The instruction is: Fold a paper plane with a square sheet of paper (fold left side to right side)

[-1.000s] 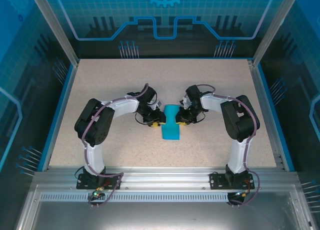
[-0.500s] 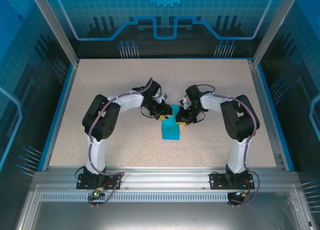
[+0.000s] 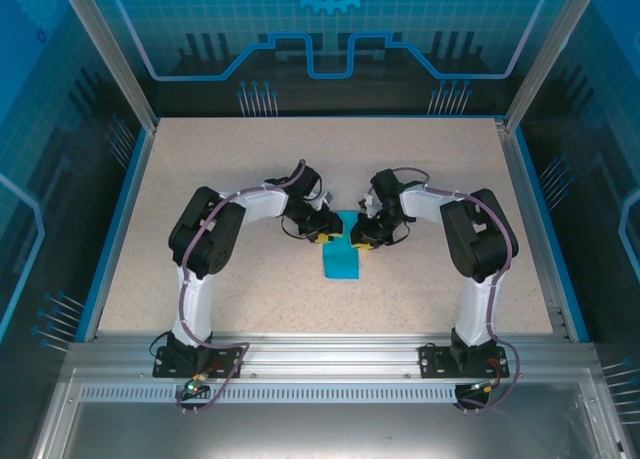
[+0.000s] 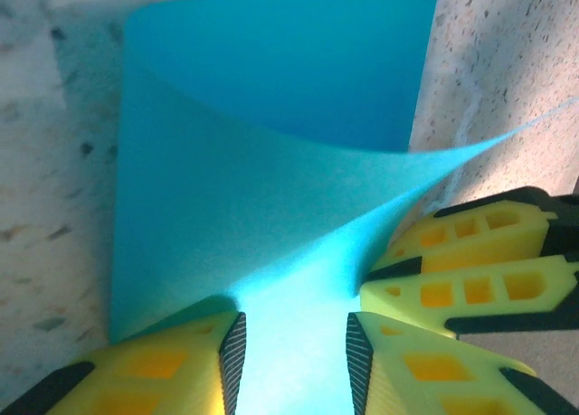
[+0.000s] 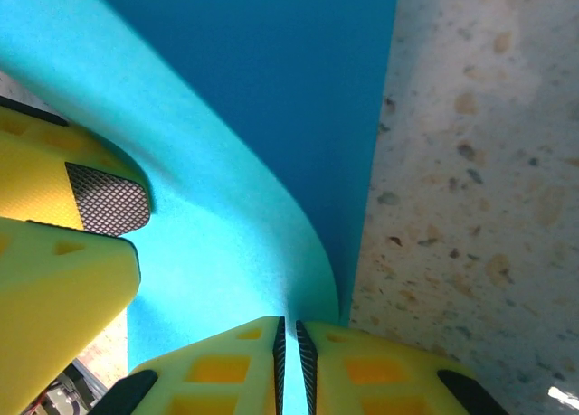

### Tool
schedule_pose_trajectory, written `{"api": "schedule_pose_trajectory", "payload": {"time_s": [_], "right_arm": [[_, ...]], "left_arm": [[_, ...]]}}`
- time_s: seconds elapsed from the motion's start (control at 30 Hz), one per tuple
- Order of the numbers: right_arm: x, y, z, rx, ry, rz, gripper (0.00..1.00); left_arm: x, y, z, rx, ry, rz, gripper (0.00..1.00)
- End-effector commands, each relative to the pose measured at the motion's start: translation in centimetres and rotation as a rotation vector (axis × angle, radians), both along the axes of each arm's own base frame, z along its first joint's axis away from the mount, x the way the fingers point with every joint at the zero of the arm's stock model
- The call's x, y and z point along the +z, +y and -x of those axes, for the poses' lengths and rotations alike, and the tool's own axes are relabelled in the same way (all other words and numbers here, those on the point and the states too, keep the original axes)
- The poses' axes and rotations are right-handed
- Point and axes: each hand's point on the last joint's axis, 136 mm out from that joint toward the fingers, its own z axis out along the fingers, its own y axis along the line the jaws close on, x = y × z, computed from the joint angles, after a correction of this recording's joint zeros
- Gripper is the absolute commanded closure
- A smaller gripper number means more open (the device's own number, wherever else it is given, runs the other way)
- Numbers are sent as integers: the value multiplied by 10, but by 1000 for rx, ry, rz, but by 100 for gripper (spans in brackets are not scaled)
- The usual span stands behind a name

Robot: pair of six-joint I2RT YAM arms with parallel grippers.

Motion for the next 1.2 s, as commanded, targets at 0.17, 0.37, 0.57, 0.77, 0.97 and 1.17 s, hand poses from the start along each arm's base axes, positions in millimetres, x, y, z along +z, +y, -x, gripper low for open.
{"api": "schedule_pose_trajectory", "payload": {"time_s": [0.17,0.37,0.57,0.77,0.97,1.17], "right_arm": [[-32,-13,21,24,78,116,83],[-32,-12,21,26,78,112,83],[-31,-11,20,26,78,111,83],[-30,-12,20,29,78,113,83],[-30,-13,21,32,82,120,83],[-30,-14,22,37,85,124,83]], "left_arm": [[0,44,3,73,27,-64,57],[38,22,-14,52,-50,72,58],[45,-2,-19,0,-68,119,61],[24,-4,-32,5,-46,76,61],[6,0,-46,20,-41,11,61],[-9,14,-52,37,-31,-30,61]]}}
